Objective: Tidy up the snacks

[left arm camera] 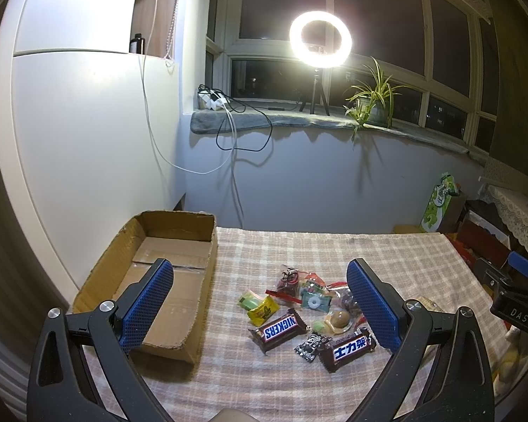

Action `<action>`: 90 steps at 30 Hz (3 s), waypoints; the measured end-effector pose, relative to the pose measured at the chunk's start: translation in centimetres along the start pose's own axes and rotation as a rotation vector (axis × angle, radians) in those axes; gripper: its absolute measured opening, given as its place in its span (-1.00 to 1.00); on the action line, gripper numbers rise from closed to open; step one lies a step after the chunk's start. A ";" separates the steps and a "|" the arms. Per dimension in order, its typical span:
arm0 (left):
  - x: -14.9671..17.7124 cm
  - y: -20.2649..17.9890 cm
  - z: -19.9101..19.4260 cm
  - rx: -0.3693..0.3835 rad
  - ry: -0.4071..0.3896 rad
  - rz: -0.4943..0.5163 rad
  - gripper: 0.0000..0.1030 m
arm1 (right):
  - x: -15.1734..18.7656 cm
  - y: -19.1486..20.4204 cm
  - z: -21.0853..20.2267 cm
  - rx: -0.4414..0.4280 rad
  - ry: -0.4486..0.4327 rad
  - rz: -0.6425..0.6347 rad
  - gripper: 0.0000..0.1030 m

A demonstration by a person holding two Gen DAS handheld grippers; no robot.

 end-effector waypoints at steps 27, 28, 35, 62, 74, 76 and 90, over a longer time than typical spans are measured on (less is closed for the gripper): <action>1.7 -2.9 2.5 0.151 0.076 0.005 0.93 | 0.8 -2.0 2.9 -0.038 0.125 0.035 0.98; 1.9 -3.1 2.6 0.163 0.083 0.006 0.93 | 0.9 -2.3 3.2 -0.047 0.138 0.041 0.98; 3.2 -5.5 3.8 0.291 0.146 -0.005 0.90 | 1.1 -4.6 5.1 -0.106 0.247 0.096 0.98; 6.9 -14.4 8.9 0.742 0.454 -0.109 0.27 | 4.7 -5.1 13.6 -0.343 0.704 0.155 0.80; 7.1 -15.9 10.7 0.767 0.497 -0.108 -0.07 | 5.7 -4.9 14.6 -0.359 0.769 0.148 0.35; 7.1 -16.1 10.7 0.761 0.491 -0.095 -0.07 | 5.7 -5.0 14.6 -0.359 0.771 0.155 0.30; 6.0 -15.1 10.0 0.751 0.438 -0.088 -0.07 | 4.4 -3.9 13.1 -0.331 0.739 0.136 0.06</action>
Point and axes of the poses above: each gripper's, at about its wrist camera, not at the fingertips, and z roughly the way its jaws point, y to its left, x to its underside, the point moved 2 cm from there along z, roughly the way its jaws point, and after that the axes turned 14 degrees about z, right-handed, at the moved point
